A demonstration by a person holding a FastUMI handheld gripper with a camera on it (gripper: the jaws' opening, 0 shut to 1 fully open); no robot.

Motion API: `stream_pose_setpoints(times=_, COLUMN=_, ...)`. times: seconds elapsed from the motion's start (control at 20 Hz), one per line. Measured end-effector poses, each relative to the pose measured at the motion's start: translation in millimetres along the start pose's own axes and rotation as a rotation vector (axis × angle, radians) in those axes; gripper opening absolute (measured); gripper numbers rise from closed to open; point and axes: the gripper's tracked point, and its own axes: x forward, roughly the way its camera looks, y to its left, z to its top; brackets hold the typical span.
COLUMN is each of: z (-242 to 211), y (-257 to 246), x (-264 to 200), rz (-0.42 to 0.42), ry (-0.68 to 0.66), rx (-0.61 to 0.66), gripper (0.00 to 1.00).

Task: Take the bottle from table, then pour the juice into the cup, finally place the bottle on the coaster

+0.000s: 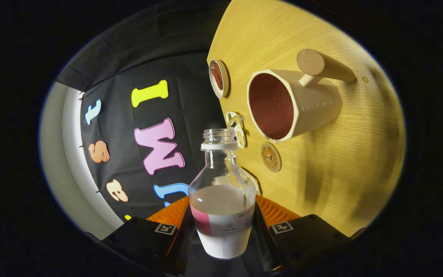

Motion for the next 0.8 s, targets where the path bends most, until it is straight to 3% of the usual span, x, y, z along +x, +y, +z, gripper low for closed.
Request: stream_pose_setpoints(times=0.8, z=-2.9, y=0.5, x=0.1, rz=-0.012, ry=0.020, rx=0.116, gripper=0.74)
